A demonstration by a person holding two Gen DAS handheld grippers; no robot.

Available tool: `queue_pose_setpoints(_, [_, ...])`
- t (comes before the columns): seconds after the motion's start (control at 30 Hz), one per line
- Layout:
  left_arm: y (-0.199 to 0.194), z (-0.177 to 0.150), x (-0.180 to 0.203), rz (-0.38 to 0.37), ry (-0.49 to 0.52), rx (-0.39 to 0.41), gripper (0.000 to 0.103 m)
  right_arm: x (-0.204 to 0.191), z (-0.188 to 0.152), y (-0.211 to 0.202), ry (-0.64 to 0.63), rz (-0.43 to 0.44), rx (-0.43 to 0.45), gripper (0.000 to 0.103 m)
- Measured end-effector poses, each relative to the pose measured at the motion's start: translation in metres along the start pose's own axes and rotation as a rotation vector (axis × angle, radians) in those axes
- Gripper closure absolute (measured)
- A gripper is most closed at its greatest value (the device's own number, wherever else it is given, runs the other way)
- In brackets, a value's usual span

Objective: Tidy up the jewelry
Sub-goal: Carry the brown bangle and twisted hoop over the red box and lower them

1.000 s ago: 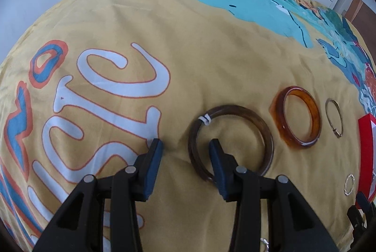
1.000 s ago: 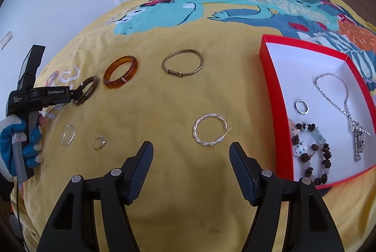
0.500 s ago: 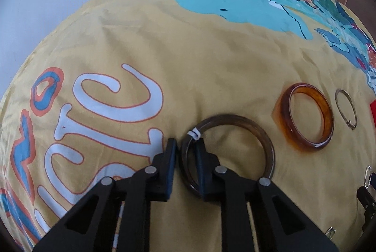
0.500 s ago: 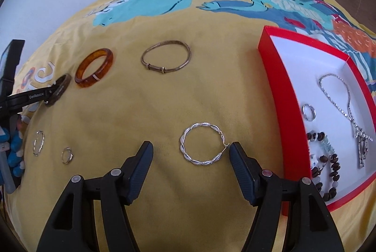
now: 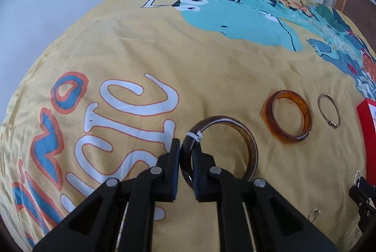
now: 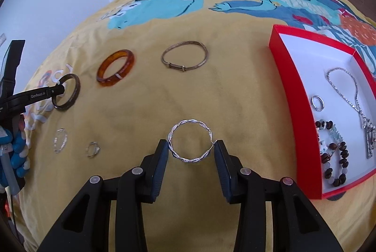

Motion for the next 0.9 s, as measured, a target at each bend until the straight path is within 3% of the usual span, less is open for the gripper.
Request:
queue_pose_setpoints(0.3, [-0.062,0.004,0.016,0.000,0.024,0.061,0.094,0.002,0.004,-0.062,0.009,0.049,0.083,0.063])
queue_pose_setpoints(0.53, [-0.102,0.008,0.050,-0.016,0.071,0.107,0.094,0.026,0.008,-0.102,0.029,0.059,0.151,0.063])
queue_pose_setpoints(0.9, [-0.101,0.016,0.180,-0.156,0.200,0.112,0.094,0.120,0.012,-0.111,0.083,-0.023,0.183,0.063])
Point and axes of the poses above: each gripper's, at about its wrist camera, not at the fingertips, and y roughly the way its jaws point, x to its right, z to its top, the point moved 3 cm from there along y, roughly the way its jaws point, and after that the axes turned 15 degrees about -z, right-handed, at the moved point
